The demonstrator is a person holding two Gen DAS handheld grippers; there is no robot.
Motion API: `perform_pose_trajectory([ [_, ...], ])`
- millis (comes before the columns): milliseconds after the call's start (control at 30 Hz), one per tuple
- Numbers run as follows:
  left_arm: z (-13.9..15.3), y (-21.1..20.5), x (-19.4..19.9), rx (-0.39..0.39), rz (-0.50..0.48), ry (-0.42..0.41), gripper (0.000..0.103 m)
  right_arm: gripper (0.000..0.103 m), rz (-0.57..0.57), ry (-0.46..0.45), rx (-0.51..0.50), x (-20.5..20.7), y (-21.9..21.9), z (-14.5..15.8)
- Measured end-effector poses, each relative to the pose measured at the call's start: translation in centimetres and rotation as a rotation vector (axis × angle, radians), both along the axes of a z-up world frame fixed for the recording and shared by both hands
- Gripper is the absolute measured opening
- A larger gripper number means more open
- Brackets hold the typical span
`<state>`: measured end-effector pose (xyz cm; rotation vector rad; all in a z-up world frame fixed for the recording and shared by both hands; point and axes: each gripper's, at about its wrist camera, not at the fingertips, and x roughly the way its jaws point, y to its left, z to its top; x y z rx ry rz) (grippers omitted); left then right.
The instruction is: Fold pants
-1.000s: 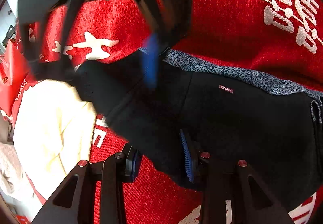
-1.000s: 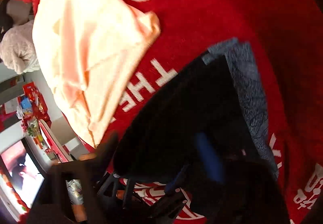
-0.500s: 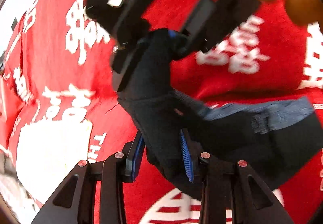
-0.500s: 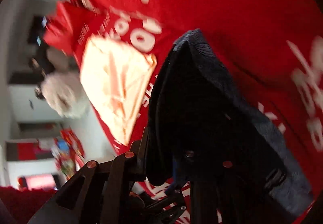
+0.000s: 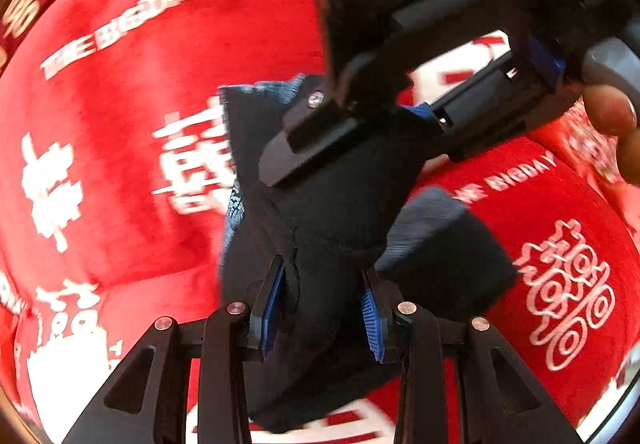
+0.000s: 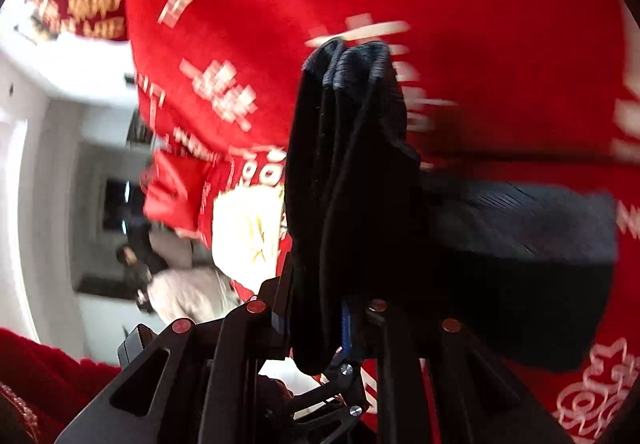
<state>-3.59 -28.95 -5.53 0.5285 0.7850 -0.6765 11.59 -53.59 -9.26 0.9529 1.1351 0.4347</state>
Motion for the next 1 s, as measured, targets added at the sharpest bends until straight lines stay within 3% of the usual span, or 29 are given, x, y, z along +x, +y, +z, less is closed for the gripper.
perform_pose_trajectory([
  [200, -4.6, -7.0, -4.1, 0.099, -0.12, 0.039, 0.037, 0.02, -0.143, 0.087, 0.061, -5.8, -7.1, -6.9],
  [333, -8.3, -9.1, -5.2, 0.191, -0.142, 0.087, 0.037, 0.019, -0.179, 0.157, 0.109, -6.8, -7.9, -12.6],
  [400, -9.2, -9.7, -6.1, 0.207, -0.147, 0.073, 0.037, 0.019, -0.193, 0.154, 0.131, -7.3, -8.1, -13.5],
  [500, -9.5, -10.0, -6.4, 0.225, -0.15, 0.074, 0.043, 0.021, -0.204, 0.154, 0.146, -7.8, -8.5, -14.2],
  [600, -9.6, -9.0, -5.8, 0.224, -0.145, 0.135, 0.046, 0.023, -0.206, 0.168, 0.132, -8.6, -8.9, -14.2],
  [667, -9.1, -8.3, -4.6, 0.221, -0.109, 0.181, 0.071, 0.023, -0.2, 0.176, 0.088, -8.6, -8.8, -13.3],
  [700, -9.0, -7.8, -4.0, 0.211, -0.091, 0.198, 0.074, 0.023, -0.198, 0.183, 0.071, -8.5, -8.4, -13.1],
  [767, -8.4, -6.5, -2.8, 0.185, -0.061, 0.27, 0.074, 0.024, -0.19, 0.191, 0.039, -8.3, -8.0, -12.6],
  [1000, -7.4, -2.2, -0.6, 0.168, 0.05, 0.348, 0.074, 0.029, -0.159, 0.265, -0.204, -8.3, -6.1, -12.3],
])
